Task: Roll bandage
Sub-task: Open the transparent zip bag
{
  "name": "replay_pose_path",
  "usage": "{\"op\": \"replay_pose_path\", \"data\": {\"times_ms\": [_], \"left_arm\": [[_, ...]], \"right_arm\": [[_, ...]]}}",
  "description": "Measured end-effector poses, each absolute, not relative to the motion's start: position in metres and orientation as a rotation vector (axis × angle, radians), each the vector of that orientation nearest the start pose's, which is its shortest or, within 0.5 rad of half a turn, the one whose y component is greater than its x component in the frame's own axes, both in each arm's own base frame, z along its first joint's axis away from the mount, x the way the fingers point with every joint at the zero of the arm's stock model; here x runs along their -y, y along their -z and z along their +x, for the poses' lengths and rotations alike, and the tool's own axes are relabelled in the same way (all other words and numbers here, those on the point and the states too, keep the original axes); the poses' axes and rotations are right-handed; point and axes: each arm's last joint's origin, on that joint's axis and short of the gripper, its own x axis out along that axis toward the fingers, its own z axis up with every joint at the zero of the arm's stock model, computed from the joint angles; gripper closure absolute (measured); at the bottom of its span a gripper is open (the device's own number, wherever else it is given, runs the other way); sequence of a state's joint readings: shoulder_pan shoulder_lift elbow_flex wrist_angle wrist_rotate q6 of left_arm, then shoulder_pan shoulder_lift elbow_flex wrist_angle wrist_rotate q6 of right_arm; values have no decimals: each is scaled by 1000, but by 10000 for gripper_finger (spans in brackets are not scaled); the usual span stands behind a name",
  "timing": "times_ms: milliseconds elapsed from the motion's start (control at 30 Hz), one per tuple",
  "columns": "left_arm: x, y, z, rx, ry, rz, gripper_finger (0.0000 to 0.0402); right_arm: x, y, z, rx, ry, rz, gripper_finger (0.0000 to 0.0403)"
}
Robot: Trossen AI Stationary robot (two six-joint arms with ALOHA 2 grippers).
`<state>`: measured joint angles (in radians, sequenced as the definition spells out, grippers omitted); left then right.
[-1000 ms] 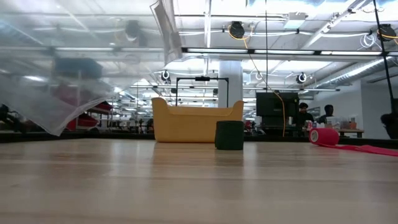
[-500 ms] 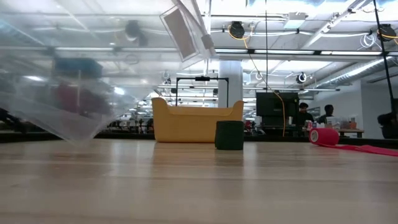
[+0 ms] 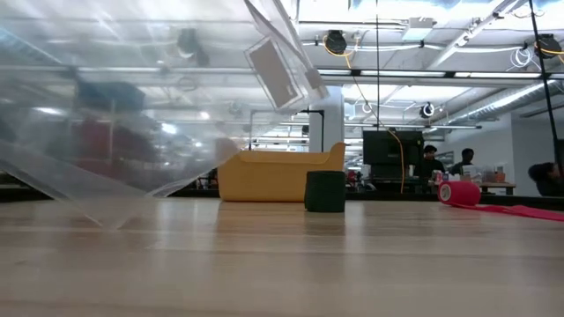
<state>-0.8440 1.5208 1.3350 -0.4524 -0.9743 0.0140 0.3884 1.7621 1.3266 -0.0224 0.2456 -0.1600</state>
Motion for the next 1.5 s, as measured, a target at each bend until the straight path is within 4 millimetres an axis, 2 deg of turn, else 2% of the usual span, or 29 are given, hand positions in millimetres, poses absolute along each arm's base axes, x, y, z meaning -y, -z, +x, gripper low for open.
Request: {"op": "replay_pose_path", "data": {"times_ms": [267, 433, 633, 800, 967, 1267, 1500], "left_arm": [[229, -332, 236, -377, -117, 492, 290], [238, -315, 248, -423, -52, 532, 289], [243, -291, 269, -468, -32, 684, 289], [237, -282, 284, -481, -94, 774, 289], [230, -278, 289, -498, -215, 866, 289], [234, -261, 294, -559, -193, 1063, 290], [232, -247, 302, -608, -299, 1240, 290]], "right_arm": [[-138, -270, 372, -495, -75, -326, 403], [-135, -270, 370, -515, -57, -315, 403], [-133, -273, 369, -513, -31, -302, 403], [-132, -278, 365, -515, -28, -287, 403], [-130, -283, 360, -531, -19, -229, 403], [-128, -286, 352, -577, -48, -176, 403], [-130, -286, 352, -583, -97, -131, 403]]}}
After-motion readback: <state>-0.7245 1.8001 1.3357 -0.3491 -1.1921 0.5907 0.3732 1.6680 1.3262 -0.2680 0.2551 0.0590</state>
